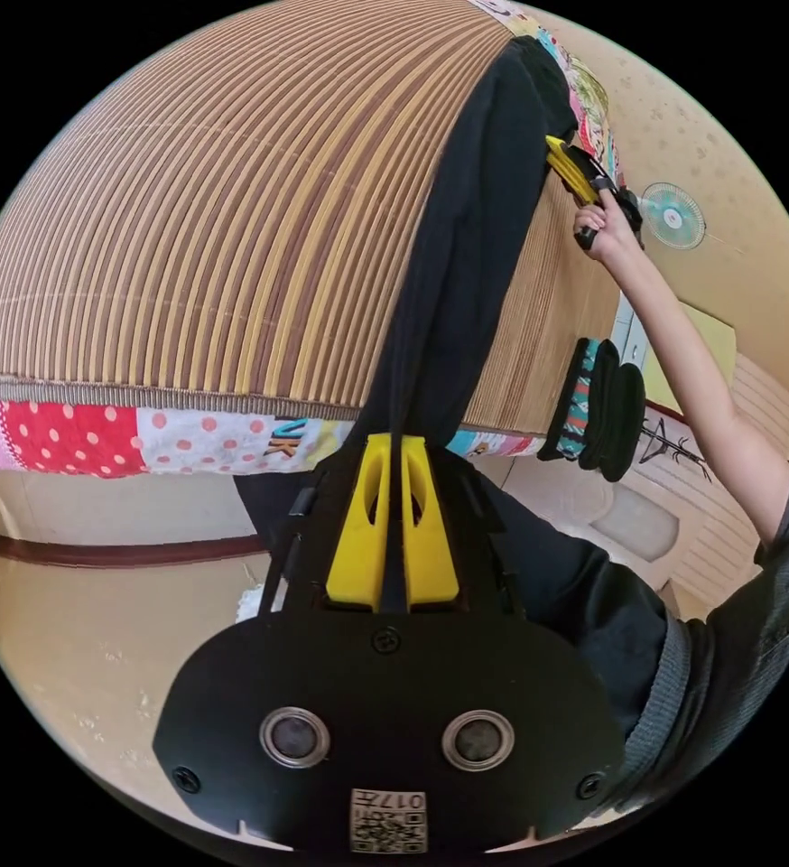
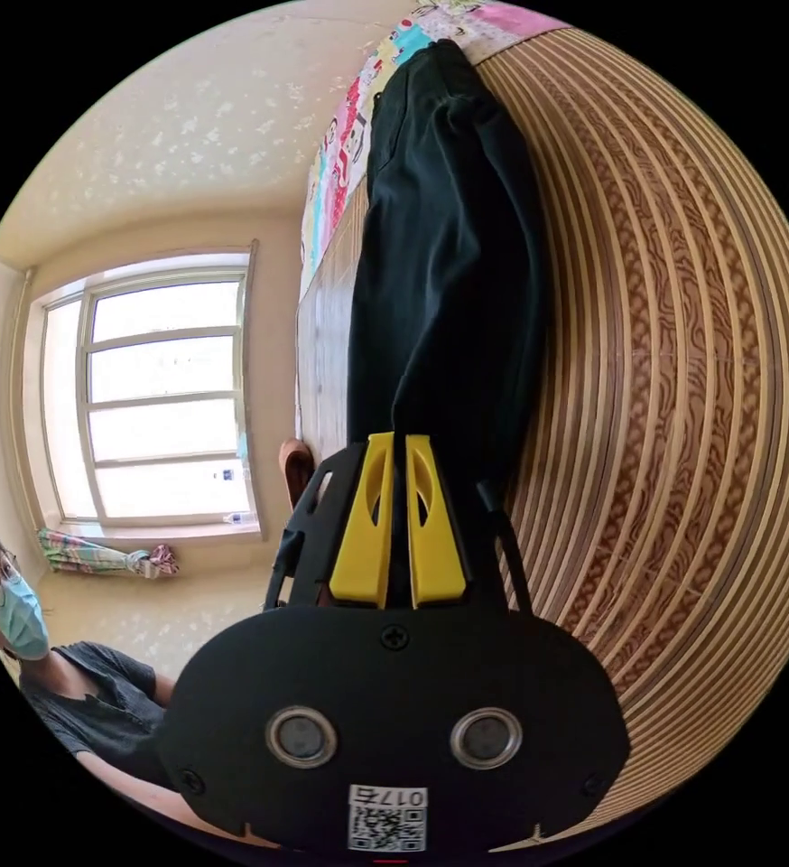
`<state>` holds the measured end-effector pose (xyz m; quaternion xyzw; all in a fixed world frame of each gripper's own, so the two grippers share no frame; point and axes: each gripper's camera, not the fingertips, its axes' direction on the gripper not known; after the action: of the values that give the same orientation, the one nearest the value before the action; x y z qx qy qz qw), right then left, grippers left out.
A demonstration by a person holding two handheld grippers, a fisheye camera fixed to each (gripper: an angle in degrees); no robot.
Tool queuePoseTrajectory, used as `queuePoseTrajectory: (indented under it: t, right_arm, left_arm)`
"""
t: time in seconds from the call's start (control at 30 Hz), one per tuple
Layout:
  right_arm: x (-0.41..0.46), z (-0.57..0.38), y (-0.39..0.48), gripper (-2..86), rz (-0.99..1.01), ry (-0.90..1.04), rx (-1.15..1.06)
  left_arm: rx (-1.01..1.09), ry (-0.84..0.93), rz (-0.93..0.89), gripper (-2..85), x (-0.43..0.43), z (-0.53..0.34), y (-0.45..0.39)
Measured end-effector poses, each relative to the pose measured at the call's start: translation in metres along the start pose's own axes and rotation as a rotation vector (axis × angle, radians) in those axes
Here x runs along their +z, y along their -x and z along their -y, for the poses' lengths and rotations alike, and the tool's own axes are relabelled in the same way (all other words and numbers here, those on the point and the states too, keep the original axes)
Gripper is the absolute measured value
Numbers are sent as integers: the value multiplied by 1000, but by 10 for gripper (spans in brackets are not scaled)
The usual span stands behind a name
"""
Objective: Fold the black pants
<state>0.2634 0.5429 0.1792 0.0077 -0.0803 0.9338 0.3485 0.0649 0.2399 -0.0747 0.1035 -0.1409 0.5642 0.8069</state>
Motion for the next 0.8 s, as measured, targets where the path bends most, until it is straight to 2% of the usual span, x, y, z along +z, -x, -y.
queuePoseTrajectory:
  t: [0.03,0.1,0.17,0.23,0.3,0.43,0.53,0.63,0.7,0.8]
  right_arm:
    - [-18,-2,5,28,55,-39,-25]
    - [-46,-10,15,24,50,-101,-53]
    - [-68,-18,16,22,-120,-138,-25]
    - [-65,-18,1,22,-199,-114,9]
    - [-54,-18,-22,22,-210,-68,46]
    - [-44,-37,-64,20,19,-67,74]
    - [-31,-66,-70,20,97,-3,49]
    - [-12,-105,-74,21,202,97,41]
    - [1,-132,-76,23,253,144,50]
    - [26,-178,-75,24,285,254,68]
  left_arm:
    - [26,4,-37,-6,-3,-2,-2]
    - [128,5,-273,-7,-15,-11,-8]
    - [145,23,-418,-8,-15,-19,-4]
    - [98,2,-336,-8,-12,-26,4]
    - [20,-26,-102,-7,-3,-32,13]
    - [-16,20,-84,-5,19,-29,21]
    - [18,32,-24,2,21,-34,8]
    - [22,100,115,39,23,-40,-3]
    - [1,52,202,59,8,-46,-8]
    - [8,-108,112,65,-27,-48,-13]
